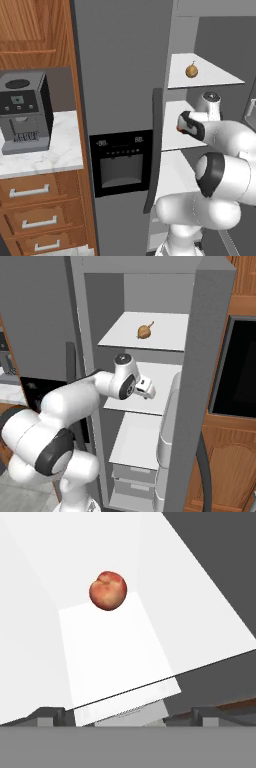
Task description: Place the cold items (onion and peach) from the fridge in one tupperware on the dining counter. Place the warm items (hot dog and kebab skewer) in the stove area in another tupperware.
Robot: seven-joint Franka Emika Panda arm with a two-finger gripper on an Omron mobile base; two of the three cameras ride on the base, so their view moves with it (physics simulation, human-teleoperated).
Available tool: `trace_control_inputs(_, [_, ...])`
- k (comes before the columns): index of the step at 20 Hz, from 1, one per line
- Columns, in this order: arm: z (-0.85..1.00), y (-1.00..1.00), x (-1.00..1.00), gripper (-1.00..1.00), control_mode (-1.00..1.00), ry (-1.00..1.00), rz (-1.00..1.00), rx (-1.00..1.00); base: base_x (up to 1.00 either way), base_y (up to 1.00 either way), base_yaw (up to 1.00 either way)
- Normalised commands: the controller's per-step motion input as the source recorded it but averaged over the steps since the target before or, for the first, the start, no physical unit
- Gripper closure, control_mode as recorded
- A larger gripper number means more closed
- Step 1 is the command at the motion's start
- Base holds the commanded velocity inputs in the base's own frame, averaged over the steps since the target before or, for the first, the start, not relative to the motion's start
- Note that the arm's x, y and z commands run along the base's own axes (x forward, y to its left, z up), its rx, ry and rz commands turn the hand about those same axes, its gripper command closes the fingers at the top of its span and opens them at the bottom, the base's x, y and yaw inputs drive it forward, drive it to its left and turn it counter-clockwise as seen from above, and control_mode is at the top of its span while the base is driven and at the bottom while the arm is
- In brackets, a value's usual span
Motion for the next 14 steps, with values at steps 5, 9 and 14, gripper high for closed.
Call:
trace_control_inputs(5, [-0.27, -0.07, 0.52, -1.0, -1.0, 0.02, 0.0, 0.0, 0.0, 0.0, 0.0])
trace_control_inputs(9, [-0.25, -0.04, 0.53, -1.0, -1.0, 0.05, 0.01, 0.0, 0.0, 0.0, 0.0])
trace_control_inputs(14, [-0.22, -0.03, 0.52, -1.0, -1.0, 0.0, 0.0, 0.02, 0.0, 0.0, 0.0])
